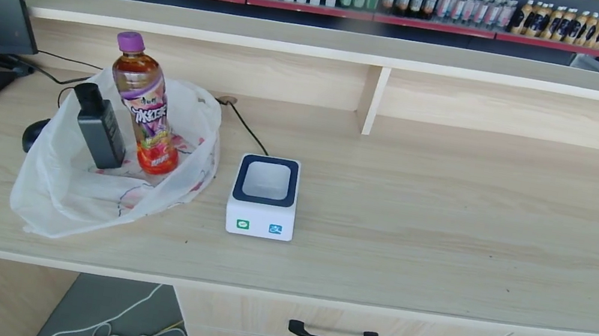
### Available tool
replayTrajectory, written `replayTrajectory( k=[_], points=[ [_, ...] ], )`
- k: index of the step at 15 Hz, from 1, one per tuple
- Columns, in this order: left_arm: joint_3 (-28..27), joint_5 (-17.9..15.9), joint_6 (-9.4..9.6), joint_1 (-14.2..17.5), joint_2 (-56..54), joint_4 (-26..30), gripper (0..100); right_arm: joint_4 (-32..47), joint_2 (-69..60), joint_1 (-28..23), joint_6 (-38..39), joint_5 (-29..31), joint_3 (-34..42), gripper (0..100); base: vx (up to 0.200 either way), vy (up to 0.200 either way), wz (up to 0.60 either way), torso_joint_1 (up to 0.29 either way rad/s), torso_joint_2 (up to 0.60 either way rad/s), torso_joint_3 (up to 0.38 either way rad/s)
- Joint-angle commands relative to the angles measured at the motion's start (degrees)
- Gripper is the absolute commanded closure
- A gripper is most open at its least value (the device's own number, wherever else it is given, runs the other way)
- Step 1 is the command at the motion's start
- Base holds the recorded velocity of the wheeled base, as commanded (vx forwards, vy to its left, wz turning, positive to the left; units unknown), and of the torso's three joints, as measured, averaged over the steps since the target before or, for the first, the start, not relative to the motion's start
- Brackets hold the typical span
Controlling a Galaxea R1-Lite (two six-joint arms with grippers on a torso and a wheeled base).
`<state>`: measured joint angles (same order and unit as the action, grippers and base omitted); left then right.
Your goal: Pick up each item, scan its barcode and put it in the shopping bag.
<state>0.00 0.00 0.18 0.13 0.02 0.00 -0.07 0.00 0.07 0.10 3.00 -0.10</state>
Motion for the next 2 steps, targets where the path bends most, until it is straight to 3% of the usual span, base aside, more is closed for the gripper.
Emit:
replayTrajectory(
  k=[1, 2],
  points=[
    [0.0, 0.0, -0.01, 0.0, 0.0, 0.0, 0, 0.0, 0.0, 0.0, 0.0, 0.0, 0.0, 0, 0.000, 0.000, 0.00, 0.000, 0.00, 0.000],
    [0.0, 0.0, -0.01, 0.0, 0.0, 0.0, 0, 0.0, 0.0, 0.0, 0.0, 0.0, 0.0, 0, 0.000, 0.000, 0.00, 0.000, 0.00, 0.000]
  ],
)
